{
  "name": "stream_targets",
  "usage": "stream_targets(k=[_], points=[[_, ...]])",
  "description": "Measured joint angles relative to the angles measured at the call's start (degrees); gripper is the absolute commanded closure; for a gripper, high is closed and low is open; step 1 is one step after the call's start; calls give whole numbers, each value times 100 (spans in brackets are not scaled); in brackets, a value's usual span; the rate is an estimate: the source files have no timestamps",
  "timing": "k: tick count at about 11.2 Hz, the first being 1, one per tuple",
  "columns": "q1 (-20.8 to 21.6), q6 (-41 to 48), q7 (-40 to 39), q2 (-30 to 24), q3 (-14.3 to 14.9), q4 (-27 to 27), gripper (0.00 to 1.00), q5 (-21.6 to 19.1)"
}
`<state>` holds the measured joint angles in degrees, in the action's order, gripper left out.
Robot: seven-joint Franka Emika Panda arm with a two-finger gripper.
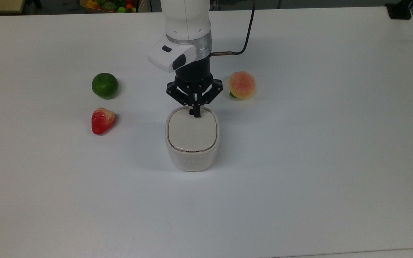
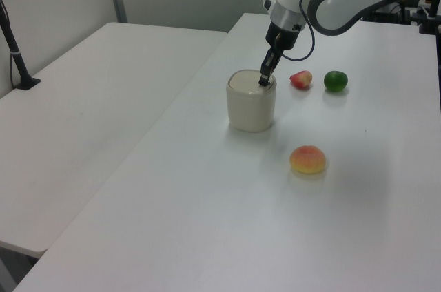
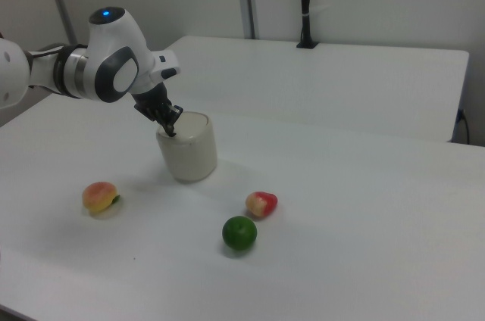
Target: Close garbage bin
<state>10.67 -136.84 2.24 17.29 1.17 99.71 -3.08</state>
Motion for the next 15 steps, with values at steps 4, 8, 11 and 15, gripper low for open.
stream_targets(k=[4, 8, 11, 15], points=[[-15, 259, 0, -204, 0, -10, 100, 0], [-44, 1213, 1, -915, 0, -21, 94, -4], [-140, 2175, 2, -1525, 3, -64, 71, -293], [-367, 3402, 2, -2136, 41, -187, 0, -532]])
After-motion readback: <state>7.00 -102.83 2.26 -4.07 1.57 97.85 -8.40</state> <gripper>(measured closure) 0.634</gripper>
